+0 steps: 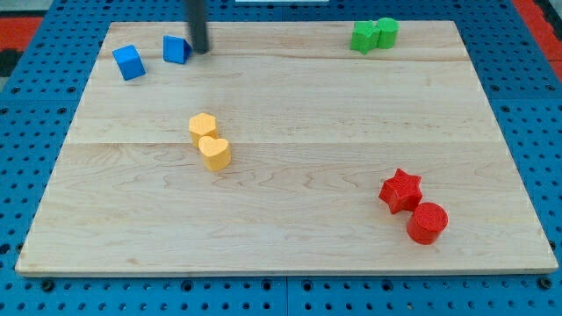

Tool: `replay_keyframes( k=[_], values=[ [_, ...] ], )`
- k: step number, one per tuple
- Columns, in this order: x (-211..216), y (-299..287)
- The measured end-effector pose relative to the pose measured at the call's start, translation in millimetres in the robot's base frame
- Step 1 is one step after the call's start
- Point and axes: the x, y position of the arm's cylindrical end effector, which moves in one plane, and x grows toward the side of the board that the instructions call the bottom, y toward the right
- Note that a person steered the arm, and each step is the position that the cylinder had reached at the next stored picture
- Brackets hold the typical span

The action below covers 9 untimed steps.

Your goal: Move the yellow hexagon diagonally top right to the yellow heart

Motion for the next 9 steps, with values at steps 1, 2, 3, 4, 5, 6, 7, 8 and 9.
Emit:
replay_keyframes(
  k=[1, 2, 3, 4, 5, 6, 7, 8, 9],
  values=[
    [125.8, -38.6],
    [190.6, 3.2],
    [223.5, 1.6],
    [228.8, 50.4],
    [208.9, 116.5],
    [160.1, 115.3],
    [180.2, 109.2],
    [213.1, 53.3],
    [208.7, 18.8]
  ],
)
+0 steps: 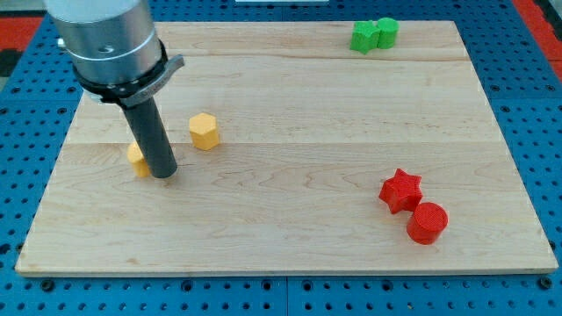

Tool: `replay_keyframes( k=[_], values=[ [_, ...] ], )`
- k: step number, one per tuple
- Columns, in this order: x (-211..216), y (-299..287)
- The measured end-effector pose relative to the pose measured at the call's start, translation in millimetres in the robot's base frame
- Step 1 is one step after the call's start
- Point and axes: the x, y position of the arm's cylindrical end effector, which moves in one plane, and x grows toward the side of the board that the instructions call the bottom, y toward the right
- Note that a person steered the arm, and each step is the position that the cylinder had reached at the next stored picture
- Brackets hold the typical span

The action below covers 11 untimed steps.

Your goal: Move the yellow hexagon diagonally top right to the yellow heart

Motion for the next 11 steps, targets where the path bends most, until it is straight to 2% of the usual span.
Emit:
replay_keyframes(
  k=[1, 2, 3, 4, 5, 6, 7, 8, 9, 10, 11],
  values=[
    [-3.6, 71.8],
    [-52.5, 62.5],
    [-62.9, 45.7],
    [-53.6, 10.8],
    [-83.7, -4.4],
    [-91.7, 64.3],
    [-108.7, 78.0],
    [-79.2, 53.8],
    [-106.2, -32.5],
    [-115.0, 3.3],
    [-145.3, 0.3]
  ],
)
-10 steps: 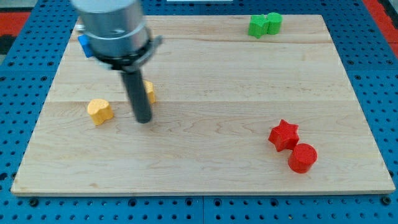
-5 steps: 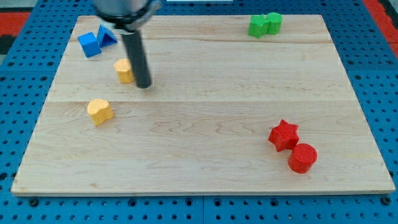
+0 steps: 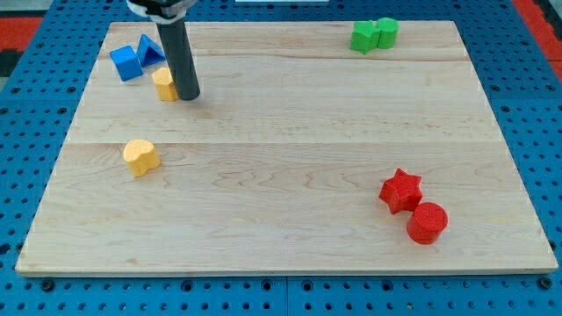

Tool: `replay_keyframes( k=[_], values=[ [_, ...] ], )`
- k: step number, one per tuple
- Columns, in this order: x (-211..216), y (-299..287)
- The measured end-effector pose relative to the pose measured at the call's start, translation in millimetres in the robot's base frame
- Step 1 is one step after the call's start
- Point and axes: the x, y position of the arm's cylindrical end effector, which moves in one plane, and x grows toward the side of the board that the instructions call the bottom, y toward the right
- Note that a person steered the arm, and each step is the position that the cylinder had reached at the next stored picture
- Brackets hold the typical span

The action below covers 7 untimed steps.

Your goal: Move the yellow hexagon diagonally top right to the yellow heart

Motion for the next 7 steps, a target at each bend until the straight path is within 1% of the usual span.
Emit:
replay_keyframes(
  k=[1, 2, 3, 4, 5, 6, 7],
  values=[
    [18.7, -38.4],
    [13.2, -75.1],
    [-4.6, -51.0],
    [-4.7, 20.2],
    [-21.9, 48.9],
    [-16.3, 36.8],
    [-15.6, -13.3]
  ],
)
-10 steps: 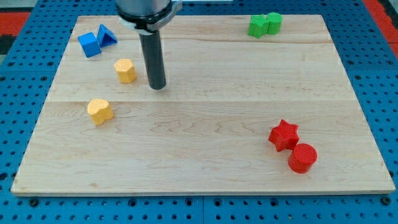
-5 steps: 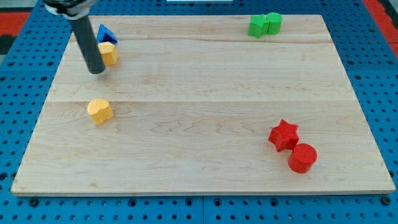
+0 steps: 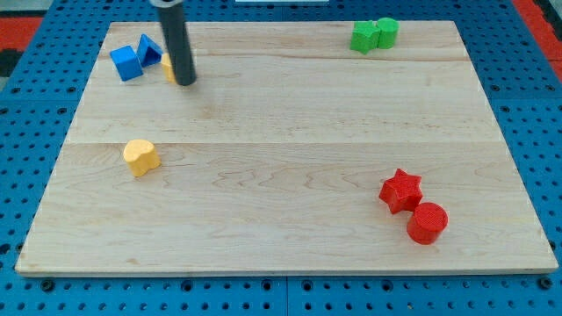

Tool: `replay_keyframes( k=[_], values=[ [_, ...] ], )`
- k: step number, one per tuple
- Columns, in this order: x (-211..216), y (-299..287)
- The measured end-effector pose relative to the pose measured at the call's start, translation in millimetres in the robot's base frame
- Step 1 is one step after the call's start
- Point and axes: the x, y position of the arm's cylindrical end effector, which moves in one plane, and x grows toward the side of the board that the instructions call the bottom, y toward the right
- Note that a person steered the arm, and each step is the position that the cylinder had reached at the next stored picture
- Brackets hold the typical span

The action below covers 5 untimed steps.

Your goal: Move the yellow hexagon diagonally top right to the yellow heart

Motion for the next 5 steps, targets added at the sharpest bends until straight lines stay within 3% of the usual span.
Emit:
replay_keyframes(
  k=[2, 5],
  values=[
    [16.0, -26.0],
    [-22.9, -32.1]
  ],
)
